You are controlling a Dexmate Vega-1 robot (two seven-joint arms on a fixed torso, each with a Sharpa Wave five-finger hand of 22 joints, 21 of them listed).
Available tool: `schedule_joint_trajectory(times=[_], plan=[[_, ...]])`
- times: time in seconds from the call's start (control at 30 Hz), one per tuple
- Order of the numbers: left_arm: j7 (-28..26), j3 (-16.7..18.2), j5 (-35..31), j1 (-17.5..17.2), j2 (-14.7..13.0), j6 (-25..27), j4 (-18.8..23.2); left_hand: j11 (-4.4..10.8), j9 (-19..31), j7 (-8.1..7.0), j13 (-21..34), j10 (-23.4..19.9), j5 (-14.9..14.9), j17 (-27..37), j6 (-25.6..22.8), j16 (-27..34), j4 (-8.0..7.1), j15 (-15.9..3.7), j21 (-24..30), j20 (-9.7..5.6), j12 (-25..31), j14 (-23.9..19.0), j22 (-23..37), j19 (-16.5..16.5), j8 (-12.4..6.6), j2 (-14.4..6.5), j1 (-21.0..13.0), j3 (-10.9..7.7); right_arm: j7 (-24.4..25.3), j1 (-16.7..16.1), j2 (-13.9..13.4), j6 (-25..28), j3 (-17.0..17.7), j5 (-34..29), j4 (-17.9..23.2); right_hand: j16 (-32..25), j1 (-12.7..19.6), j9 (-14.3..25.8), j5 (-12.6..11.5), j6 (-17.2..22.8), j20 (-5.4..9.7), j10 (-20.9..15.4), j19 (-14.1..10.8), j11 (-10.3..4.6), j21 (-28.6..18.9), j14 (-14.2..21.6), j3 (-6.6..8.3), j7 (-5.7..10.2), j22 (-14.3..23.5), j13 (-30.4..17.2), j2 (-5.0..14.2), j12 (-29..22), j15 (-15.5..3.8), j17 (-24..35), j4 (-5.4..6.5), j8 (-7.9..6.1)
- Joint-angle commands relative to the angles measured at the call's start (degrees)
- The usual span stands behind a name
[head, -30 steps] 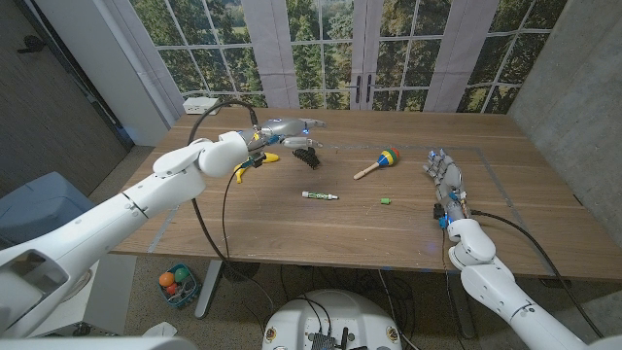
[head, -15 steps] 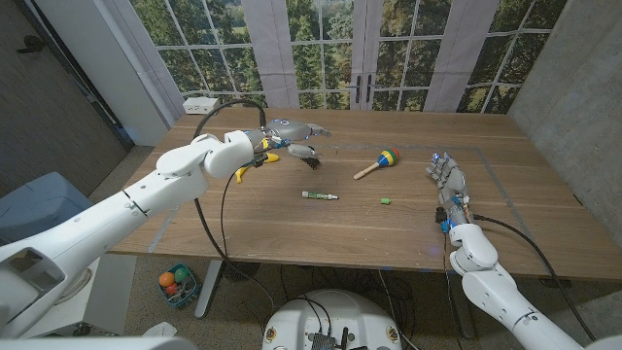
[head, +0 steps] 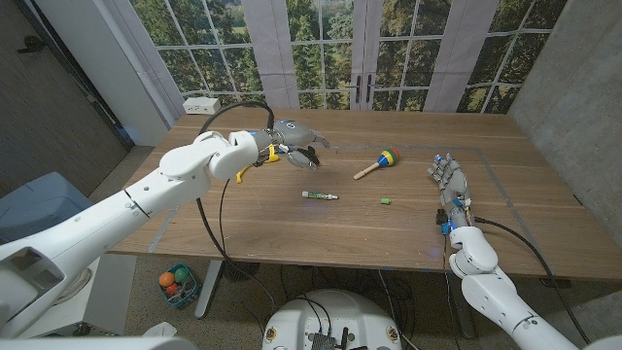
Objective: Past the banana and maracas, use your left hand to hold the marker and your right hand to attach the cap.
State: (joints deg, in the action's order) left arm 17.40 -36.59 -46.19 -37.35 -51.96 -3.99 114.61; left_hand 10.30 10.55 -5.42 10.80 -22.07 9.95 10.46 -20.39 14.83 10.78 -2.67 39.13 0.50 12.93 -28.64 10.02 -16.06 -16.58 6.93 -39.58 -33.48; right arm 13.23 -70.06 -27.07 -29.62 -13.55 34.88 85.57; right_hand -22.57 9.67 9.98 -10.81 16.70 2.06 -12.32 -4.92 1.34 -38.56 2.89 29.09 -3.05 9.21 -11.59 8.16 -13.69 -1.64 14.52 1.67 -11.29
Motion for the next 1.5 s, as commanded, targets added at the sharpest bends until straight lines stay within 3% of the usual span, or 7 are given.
schedule_joint_trajectory(times=[0.03, 0.57, 0.87, 1.07, 1.17, 1.3, 1.5], plan=[[4.34, -0.66, -5.41, 0.85, 0.54, -0.19, 1.14, 1.09, 0.11, 0.18, 0.28, -2.87, -0.02, 1.11, -1.93, 2.63, -0.59, -9.9, 0.49, -1.52, 0.14, -6.91, 0.45, -3.66, -0.62, -0.05, -4.45, 2.29, 0.57, -0.16, 0.99, -1.01, 0.2, -0.11, -0.43, -0.45, -0.29, 0.35, 0.12, 0.72, 1.72, -0.89, -0.74, 0.29, 0.15, 0.89, -0.25, -0.09, 0.17, -0.23, 0.96, -0.13, 0.12, 0.3, -0.04, -0.14], [5.51, -0.91, -7.05, 0.8, 1.62, -0.24, -0.26, 1.86, 0.22, 0.74, 0.43, -3.22, 0.25, 5.24, -2.49, 9.06, -1.2, -10.24, 1.99, -3.84, -0.89, -17.01, 1.17, -8.11, 0.04, -0.63, -7.29, 7.86, 1.09, 0.06, 1.6, -1.51, 0.16, -0.65, -0.85, -0.89, -0.64, 0.37, 0.1, 1.77, 1.14, -1.67, -2.52, 0.46, 0.49, 2.46, -0.53, -0.27, 0.23, -0.26, 0.79, -0.17, 0.47, 0.36, 0.05, -0.29], [4.38, -1.51, -9.95, -0.39, 1.71, 0.68, -0.22, 1.66, 0.47, -1.22, 0.83, 1.61, 0.94, 9.53, 1.14, 5.08, -2.34, -8.95, 0.12, -2.28, -2.24, 1.15, 2.0, -0.54, 1.96, -0.35, -6.9, 13.97, 1.56, -0.38, 2.14, -2.49, 0.39, -0.86, -1.14, -1.18, -0.7, 0.39, 0.09, 2.53, 0.91, -2.59, -3.65, 0.56, 0.6, 3.65, -0.55, -0.31, 0.27, -0.28, 0.72, -0.37, 0.45, 0.32, -0.01, -0.43], [3.65, -1.8, -11.57, -1.3, 1.74, 1.2, 0.05, 2.04, 0.64, -3.27, 0.93, 4.43, 1.77, 8.56, 1.59, -1.74, -2.19, -2.1, -3.2, 2.45, -1.74, 16.19, 2.06, 10.3, 1.22, 0.43, -6.4, 17.09, 1.73, -0.89, 2.3, -3.15, 0.64, -0.98, -1.09, -1.39, -0.7, 0.41, 0.12, 3.14, 0.79, -3.12, -4.32, 0.52, 0.64, 4.34, -0.62, -0.24, 0.29, -0.3, 0.62, -0.49, 0.43, 0.32, -0.12, -0.56], [3.28, -1.81, -11.64, -1.71, 1.8, 1.22, 0.04, 1.98, 0.72, -3.8, 0.99, 3.62, 2.05, 7.14, 0.85, -2.65, -2.25, -1.45, -6.55, 6.97, -1.21, 17.88, 1.35, 17.38, 0.4, 0.32, -6.54, 18.04, 1.73, -1.25, 2.17, -3.38, 0.76, -1.14, -0.97, -1.42, -0.66, 0.41, 0.13, 3.28, 0.67, -3.27, -4.56, 0.57, 0.66, 4.45, -0.64, -0.3, 0.3, -0.31, 0.57, -0.52, 0.48, 0.31, -0.22, -0.58], [3.04, -1.73, -11.0, -2.13, 2.03, 1.25, -0.15, 2.16, 0.99, -3.51, 1.14, 1.29, 2.24, 4.89, -2.73, -3.4, -2.11, -0.74, -10.27, 9.96, -0.7, 19.86, 0.57, 22.95, -1.93, 0.17, -7.19, 18.83, 1.82, -1.73, 2.2, -3.58, 1.0, -0.96, -0.75, -1.5, -0.63, 0.42, 0.15, 3.46, 0.6, -3.39, -4.88, 0.55, 0.77, 4.7, -0.71, -0.29, 0.31, -0.32, 0.54, -0.49, 0.54, 0.35, -0.33, -0.56], [1.21, -1.34, -9.9, -2.97, 2.18, 1.12, -0.32, 2.2, 1.19, -2.0, 1.22, -3.49, 2.29, 2.35, -6.69, -3.57, -1.88, 0.34, -12.2, 10.47, 0.3, 20.98, 0.28, 23.75, -4.36, 0.02, -8.22, 19.11, 1.66, -2.36, 1.88, -3.81, 1.23, -1.11, -0.48, -1.52, -0.54, 0.43, 0.16, 3.56, 0.54, -3.49, -5.04, 0.58, 0.94, 4.8, -0.77, -0.34, 0.32, -0.33, 0.46, -0.45, 0.74, 0.36, -0.53, -0.51]])
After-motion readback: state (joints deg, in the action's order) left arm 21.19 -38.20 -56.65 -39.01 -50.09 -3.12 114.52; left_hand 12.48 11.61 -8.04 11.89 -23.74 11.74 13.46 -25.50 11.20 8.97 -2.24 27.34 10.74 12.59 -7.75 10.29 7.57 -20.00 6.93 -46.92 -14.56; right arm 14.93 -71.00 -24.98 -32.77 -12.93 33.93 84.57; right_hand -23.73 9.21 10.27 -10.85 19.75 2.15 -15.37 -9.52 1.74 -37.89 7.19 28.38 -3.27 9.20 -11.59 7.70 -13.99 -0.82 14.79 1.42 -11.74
